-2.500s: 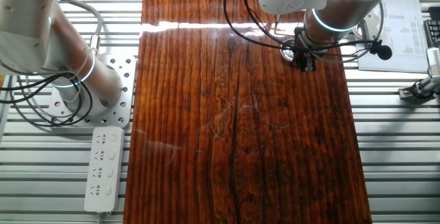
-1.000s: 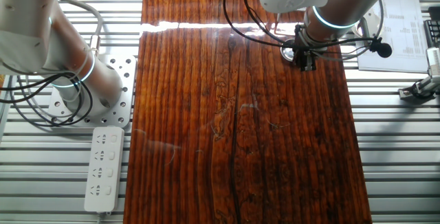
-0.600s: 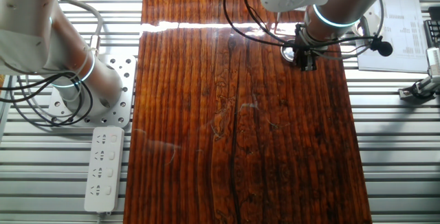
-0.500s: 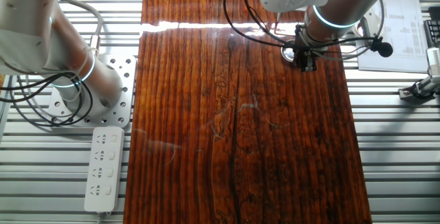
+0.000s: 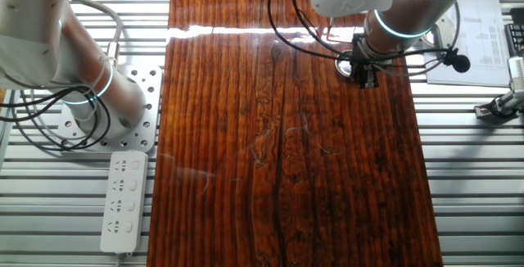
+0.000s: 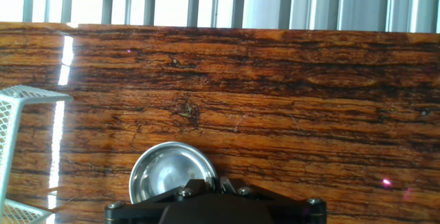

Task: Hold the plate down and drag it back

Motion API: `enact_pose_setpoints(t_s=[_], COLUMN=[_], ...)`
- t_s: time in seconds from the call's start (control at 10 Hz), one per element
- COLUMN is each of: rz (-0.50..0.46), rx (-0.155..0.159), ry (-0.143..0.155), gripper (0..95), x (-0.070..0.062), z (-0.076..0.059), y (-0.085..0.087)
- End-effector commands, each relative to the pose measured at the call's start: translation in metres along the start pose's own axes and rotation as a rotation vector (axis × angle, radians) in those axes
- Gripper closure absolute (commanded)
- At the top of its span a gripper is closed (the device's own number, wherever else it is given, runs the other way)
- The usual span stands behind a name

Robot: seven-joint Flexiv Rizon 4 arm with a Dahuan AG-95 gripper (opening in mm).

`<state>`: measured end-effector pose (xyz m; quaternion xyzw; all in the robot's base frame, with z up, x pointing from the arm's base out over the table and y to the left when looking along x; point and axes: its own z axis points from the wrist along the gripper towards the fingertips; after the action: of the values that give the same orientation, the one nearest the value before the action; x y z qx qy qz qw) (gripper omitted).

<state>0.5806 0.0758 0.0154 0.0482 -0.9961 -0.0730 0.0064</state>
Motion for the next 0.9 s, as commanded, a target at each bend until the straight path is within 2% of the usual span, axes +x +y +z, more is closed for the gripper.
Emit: enact_pose_setpoints(t_s=[0.1,0.9], rz=[-0.001,-0.014], rx=[-0.002,-0.001], ry=[-0.001,0.002], gripper=[95.0,95.0], x=[0.0001,0.0002], z=[-0.0001,-0.0009], y=[-0.0016,-0.0115])
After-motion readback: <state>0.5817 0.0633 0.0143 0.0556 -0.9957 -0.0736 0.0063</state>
